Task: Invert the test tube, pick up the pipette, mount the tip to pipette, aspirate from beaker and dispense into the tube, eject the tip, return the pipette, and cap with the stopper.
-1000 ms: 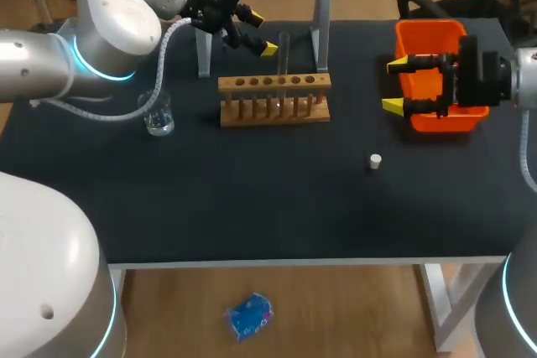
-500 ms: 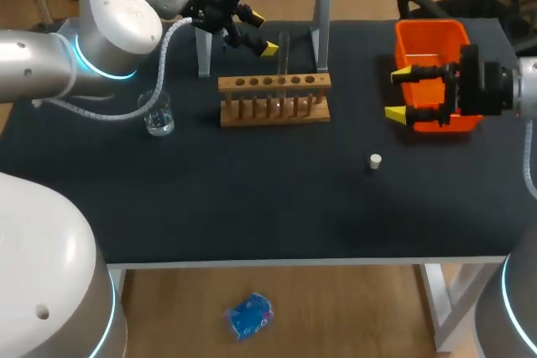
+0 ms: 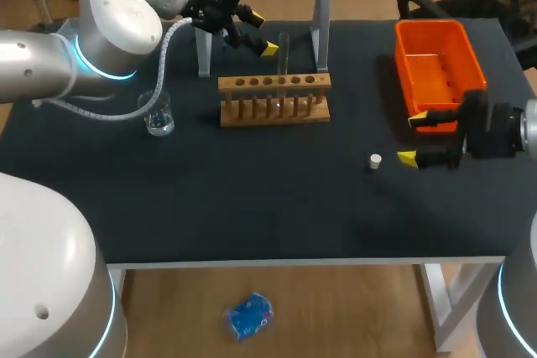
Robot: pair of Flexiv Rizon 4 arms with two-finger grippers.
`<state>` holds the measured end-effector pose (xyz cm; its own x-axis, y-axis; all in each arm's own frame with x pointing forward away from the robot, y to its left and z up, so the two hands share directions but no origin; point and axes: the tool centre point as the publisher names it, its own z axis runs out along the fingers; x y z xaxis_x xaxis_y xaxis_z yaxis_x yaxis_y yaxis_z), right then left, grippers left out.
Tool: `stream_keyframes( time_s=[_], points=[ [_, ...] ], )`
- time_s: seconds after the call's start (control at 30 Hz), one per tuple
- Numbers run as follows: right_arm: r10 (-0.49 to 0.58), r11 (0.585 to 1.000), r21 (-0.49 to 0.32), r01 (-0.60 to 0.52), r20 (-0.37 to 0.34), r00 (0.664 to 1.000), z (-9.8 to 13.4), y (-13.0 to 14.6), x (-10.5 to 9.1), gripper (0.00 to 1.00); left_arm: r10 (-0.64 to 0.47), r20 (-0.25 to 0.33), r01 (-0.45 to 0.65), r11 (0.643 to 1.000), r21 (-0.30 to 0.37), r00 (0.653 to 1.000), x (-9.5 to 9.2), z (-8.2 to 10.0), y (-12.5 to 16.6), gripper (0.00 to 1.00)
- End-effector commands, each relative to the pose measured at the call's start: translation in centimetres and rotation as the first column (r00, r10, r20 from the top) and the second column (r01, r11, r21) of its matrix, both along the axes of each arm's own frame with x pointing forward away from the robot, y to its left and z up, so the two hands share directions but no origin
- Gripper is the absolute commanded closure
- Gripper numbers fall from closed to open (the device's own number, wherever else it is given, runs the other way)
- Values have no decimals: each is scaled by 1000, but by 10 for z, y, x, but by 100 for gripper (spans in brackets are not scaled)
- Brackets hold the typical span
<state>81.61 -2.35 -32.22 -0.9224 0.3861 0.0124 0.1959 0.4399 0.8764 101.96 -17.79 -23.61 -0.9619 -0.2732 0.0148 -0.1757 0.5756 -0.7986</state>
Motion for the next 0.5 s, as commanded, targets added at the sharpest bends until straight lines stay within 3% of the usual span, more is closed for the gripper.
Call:
stream_keyframes(
  time_s=[0.03, 0.37, 0.5],
  points=[
    [-13, 1000, -21, 13, -3, 1000, 4, 5, -3, 0, -2, -2, 2, 1000, 2, 1000, 0, 1, 0, 0],
    [-13, 1000, -21, 13, -3, 1000, 4, 5, -3, 0, -2, -2, 2, 1000, 2, 1000, 0, 1, 0, 0],
    [-65, 998, -25, 63, -82, 995, -10, 10, 6, 0, -2, -2, 2, 1000, 2, 1000, 0, 1, 0, 0]
  ],
)
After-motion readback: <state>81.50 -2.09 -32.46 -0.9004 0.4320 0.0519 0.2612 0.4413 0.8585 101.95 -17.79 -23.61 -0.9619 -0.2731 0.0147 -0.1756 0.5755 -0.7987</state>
